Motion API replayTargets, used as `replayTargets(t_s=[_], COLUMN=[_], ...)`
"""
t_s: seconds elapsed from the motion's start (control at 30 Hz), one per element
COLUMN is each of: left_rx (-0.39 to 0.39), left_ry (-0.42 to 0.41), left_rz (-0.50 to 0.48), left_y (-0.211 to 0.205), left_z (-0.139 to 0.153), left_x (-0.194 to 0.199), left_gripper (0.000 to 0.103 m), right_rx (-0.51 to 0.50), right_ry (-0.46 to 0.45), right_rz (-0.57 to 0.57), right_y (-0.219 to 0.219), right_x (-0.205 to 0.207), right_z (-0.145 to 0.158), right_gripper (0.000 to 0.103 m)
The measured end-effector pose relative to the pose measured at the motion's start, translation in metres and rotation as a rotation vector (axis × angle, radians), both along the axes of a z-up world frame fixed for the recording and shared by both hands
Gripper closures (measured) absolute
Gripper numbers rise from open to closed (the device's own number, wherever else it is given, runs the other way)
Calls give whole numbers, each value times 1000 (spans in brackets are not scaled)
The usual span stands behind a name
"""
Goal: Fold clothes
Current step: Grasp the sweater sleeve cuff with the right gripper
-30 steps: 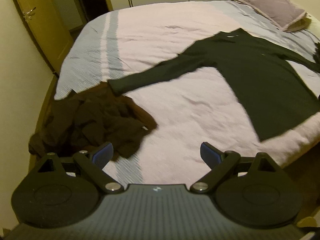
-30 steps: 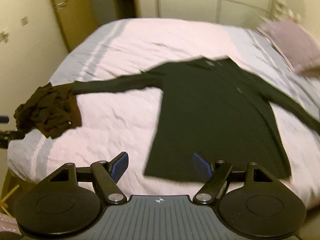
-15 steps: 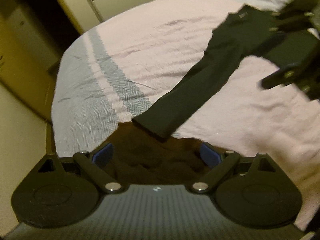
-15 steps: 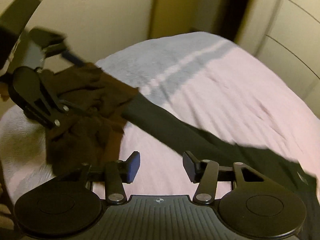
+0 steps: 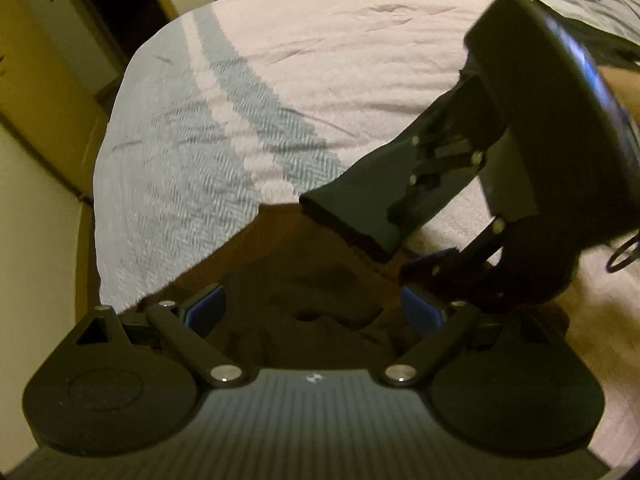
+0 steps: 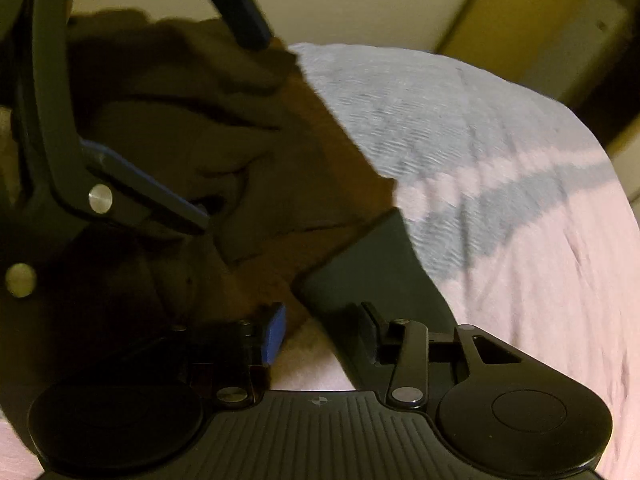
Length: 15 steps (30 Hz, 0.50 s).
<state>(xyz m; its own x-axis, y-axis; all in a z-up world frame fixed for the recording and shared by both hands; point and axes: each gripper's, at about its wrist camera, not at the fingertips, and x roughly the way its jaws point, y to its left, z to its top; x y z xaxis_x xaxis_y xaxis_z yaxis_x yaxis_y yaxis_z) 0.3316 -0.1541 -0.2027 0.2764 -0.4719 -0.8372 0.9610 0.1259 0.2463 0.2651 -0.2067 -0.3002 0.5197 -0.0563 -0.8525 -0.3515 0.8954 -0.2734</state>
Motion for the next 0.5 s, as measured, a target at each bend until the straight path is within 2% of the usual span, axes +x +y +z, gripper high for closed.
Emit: replayTargets(t_s=[0.13,0.17,0.2,0.33,0.4,0.5], left_rx=[-1,-5,-9,-47,-55,-56], left_ry=[-3,-7,-11,-27,-26,-48], left_rz=[26,32,40,97,106,69], left_y=[5,6,7,11,7,-7], left_z=[-2,-1,0,13,20,27], left_x=[1,3,4,9,9,-1], left_gripper=[11,11,11,11,11,11], right_rx=[-21,-13,-6,69,140,260], right_ry=[-16,-23,-30,-107,-173,-302], right_rz=[8,0,-8,-90,-173,-332], right_y=[0,-1,-2,-19,-39,-89], right_x=[4,4,4,1,-4,-27], right_z=[-11,-11,-10,11,31,65], right_gripper=[63,72,93,97,97,97])
